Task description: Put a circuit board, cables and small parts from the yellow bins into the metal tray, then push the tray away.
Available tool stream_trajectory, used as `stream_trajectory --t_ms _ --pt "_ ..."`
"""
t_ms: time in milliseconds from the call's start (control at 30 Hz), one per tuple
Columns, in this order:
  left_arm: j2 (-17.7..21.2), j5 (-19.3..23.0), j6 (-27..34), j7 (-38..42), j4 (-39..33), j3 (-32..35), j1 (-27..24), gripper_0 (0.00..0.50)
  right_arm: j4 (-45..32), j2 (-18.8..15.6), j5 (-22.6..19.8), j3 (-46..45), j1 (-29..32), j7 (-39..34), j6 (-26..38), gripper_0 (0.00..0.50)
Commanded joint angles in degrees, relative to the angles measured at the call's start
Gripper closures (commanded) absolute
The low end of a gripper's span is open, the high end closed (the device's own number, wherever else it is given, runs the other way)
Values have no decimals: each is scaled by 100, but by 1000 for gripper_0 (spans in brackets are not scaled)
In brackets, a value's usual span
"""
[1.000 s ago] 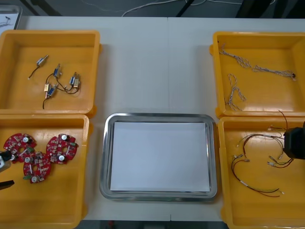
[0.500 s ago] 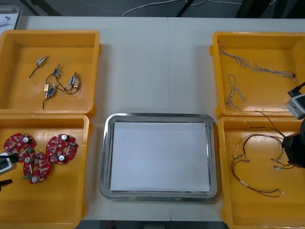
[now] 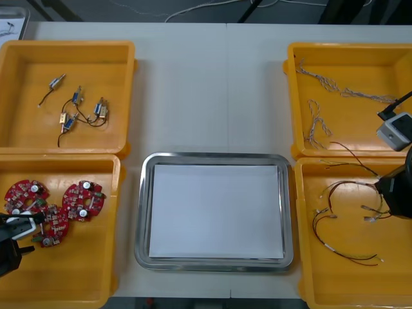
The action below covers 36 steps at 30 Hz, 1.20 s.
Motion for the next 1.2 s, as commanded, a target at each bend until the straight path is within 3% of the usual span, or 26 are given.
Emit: stream_trajectory --t_ms 33,767,1200 --pt "71 -119 -54 451 -16 -60 -73 48 -173 -207 -146 -137 -507 229 36 500" --pt "-113 145 87 451 -78 -78 -47 48 -173 -611 -190 -129 -332 45 36 500" --pt "-140 189 78 451 -69 -122 -56 50 -173 -637 -138 -102 -244 -61 36 500"
